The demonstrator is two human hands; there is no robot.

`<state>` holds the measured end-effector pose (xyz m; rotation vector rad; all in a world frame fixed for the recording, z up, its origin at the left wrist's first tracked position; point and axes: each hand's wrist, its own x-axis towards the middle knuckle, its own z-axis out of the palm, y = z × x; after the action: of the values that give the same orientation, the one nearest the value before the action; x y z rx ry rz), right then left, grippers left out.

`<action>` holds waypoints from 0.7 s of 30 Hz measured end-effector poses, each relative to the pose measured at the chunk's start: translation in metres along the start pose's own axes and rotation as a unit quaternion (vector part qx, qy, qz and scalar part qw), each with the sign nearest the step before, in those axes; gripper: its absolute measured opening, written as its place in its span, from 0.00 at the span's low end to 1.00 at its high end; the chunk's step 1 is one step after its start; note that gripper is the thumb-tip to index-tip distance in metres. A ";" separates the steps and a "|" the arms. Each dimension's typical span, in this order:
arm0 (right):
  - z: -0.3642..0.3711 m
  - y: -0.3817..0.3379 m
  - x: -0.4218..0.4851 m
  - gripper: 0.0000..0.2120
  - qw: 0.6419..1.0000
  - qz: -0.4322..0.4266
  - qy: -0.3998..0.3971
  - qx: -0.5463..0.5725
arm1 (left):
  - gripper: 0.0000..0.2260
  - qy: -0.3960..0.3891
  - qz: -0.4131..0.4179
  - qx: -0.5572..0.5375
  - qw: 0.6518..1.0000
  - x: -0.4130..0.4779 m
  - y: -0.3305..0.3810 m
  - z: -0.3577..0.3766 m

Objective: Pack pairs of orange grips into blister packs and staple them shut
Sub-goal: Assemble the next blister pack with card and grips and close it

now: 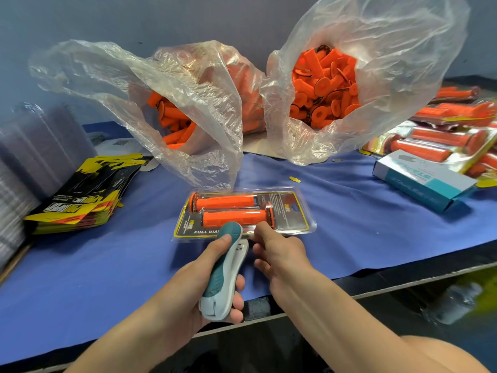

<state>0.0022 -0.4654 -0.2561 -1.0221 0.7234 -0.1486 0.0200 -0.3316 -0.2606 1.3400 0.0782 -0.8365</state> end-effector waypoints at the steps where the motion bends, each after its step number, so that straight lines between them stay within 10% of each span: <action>1: -0.001 0.000 -0.001 0.06 1.000 0.001 -0.003 0.001 | 0.29 0.003 0.003 -0.004 1.000 -0.001 0.000 0.001; 21: 0.001 0.006 -0.002 0.07 0.999 0.006 -0.025 -0.030 | 0.22 0.020 0.017 -0.050 0.998 -0.010 0.005 0.027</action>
<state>0.0003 -0.4608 -0.2596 -1.0753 0.6916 -0.0920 0.0046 -0.3507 -0.2444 1.2600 0.1269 -0.7673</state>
